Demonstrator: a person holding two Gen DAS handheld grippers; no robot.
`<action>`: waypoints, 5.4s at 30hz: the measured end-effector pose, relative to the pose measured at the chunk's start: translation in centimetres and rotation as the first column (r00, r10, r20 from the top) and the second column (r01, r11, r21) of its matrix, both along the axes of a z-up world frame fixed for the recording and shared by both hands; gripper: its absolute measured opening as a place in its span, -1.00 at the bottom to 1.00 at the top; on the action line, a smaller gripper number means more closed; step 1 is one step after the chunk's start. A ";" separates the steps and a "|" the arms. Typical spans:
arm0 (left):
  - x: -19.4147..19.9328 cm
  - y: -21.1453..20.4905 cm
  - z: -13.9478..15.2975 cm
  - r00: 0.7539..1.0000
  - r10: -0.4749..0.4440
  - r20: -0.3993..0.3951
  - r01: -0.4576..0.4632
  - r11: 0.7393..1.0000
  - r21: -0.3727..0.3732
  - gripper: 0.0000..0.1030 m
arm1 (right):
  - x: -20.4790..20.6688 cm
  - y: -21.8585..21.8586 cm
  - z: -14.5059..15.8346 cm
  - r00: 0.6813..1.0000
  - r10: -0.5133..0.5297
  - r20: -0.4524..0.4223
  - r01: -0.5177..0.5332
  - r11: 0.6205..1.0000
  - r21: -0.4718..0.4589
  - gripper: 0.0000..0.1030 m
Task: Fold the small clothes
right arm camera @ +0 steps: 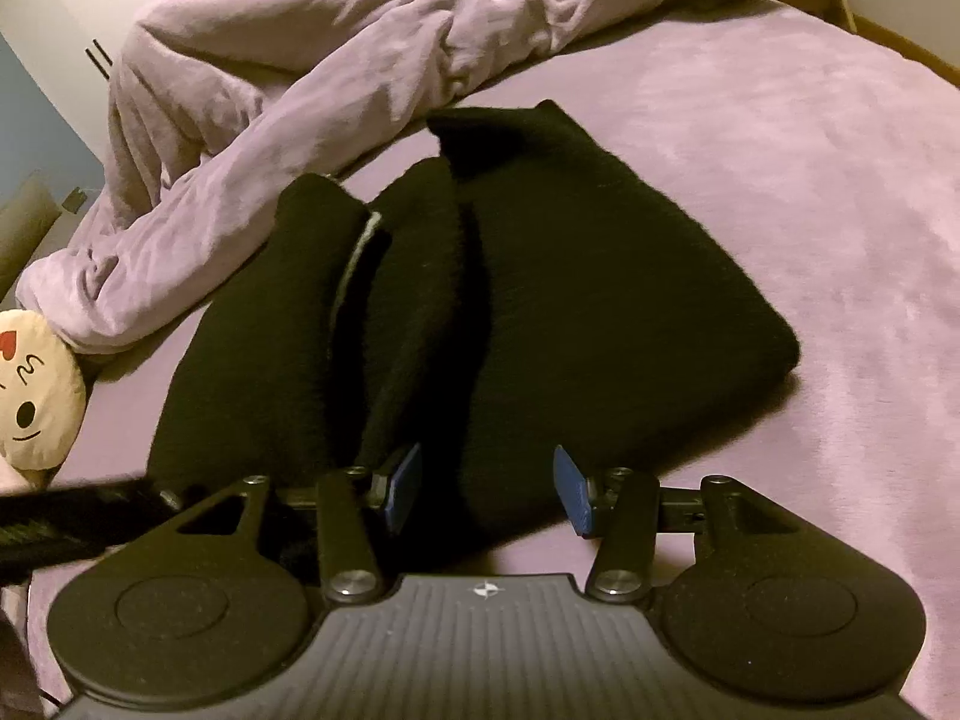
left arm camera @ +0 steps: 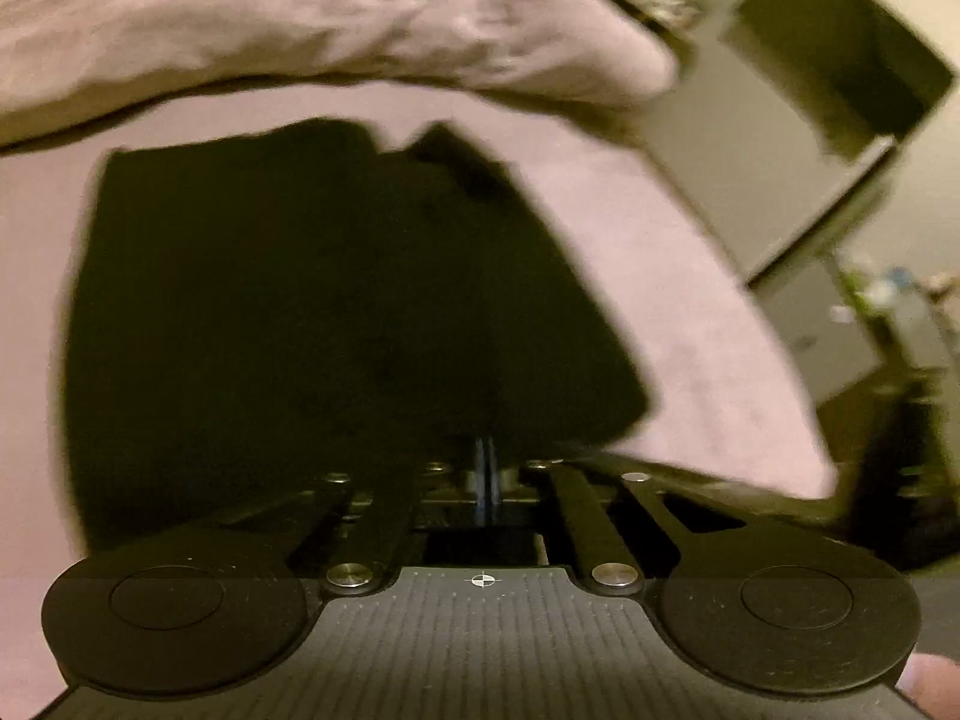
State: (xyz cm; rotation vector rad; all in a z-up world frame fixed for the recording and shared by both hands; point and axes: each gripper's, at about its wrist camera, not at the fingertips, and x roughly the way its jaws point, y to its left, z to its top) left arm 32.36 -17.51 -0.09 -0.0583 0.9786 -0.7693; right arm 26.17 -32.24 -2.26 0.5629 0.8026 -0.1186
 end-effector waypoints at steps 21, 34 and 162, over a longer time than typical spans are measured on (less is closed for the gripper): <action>0.1 12.8 0.6 0.902 0.431 -0.027 -0.427 0.900 0.093 0.75 | 2.5 -3.1 0.4 0.995 -0.044 0.084 0.016 0.949 0.315 0.26; 0.8 16.3 -2.2 0.831 0.547 -0.104 -0.536 0.836 0.115 0.75 | 9.9 1.6 -0.4 0.971 0.228 0.065 -0.237 0.944 0.230 0.12; 2.3 6.8 -1.9 0.818 0.567 0.100 -0.573 0.783 0.243 0.80 | 0.8 -5.4 3.2 0.983 -0.023 0.181 0.031 0.999 -0.044 -0.84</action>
